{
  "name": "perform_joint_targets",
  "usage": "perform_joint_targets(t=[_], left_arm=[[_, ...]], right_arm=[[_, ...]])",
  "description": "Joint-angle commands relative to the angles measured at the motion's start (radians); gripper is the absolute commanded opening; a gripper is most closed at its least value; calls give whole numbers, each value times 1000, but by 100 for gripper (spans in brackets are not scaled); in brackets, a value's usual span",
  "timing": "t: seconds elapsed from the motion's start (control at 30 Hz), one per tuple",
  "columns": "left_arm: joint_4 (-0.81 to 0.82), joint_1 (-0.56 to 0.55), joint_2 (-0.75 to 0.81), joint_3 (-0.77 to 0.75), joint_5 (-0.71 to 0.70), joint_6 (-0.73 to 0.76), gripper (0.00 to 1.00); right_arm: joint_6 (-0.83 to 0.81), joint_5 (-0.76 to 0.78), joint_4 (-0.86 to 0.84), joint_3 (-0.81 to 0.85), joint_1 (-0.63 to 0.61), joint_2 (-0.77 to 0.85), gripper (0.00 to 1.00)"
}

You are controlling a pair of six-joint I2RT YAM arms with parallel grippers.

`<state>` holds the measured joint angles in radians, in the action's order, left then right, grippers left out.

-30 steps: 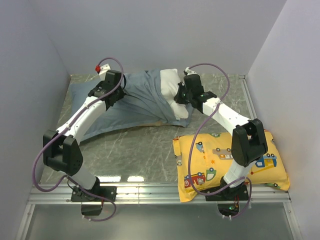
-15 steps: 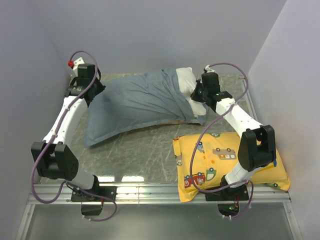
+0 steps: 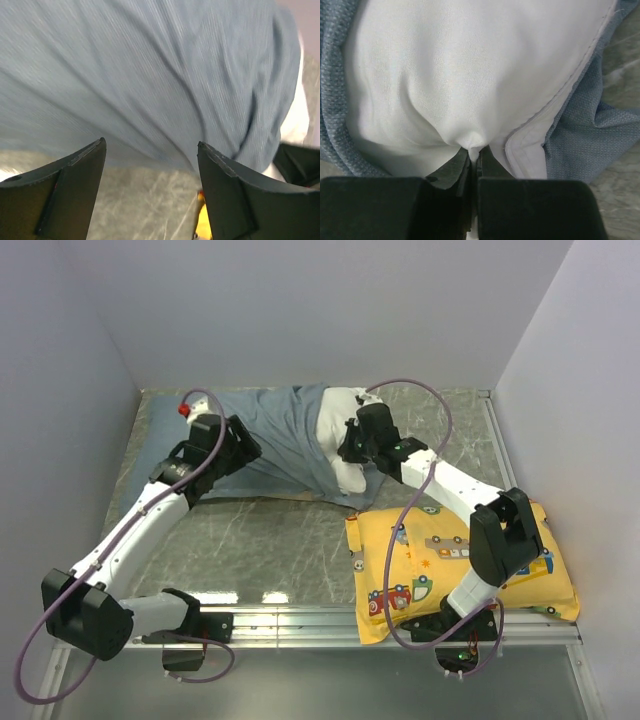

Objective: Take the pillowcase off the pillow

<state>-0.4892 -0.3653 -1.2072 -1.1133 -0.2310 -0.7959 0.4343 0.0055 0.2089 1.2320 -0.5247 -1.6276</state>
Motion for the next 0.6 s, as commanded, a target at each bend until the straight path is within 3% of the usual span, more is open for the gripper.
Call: perform_joint_targets(t=[0.0, 0.3, 0.4, 0.57], left_arm=[[35, -34, 9, 52, -34, -91, 78], [60, -64, -15, 105, -106, -242, 72], [84, -66, -46, 119, -111, -269, 64], [109, -67, -83, 130, -155, -310, 38]], right_arm=[[20, -27, -65, 18, -18, -14, 0], [18, -27, -46, 38, -21, -28, 0], [15, -25, -26, 61, -23, -47, 0], [3, -12, 12, 107, -20, -60, 0]])
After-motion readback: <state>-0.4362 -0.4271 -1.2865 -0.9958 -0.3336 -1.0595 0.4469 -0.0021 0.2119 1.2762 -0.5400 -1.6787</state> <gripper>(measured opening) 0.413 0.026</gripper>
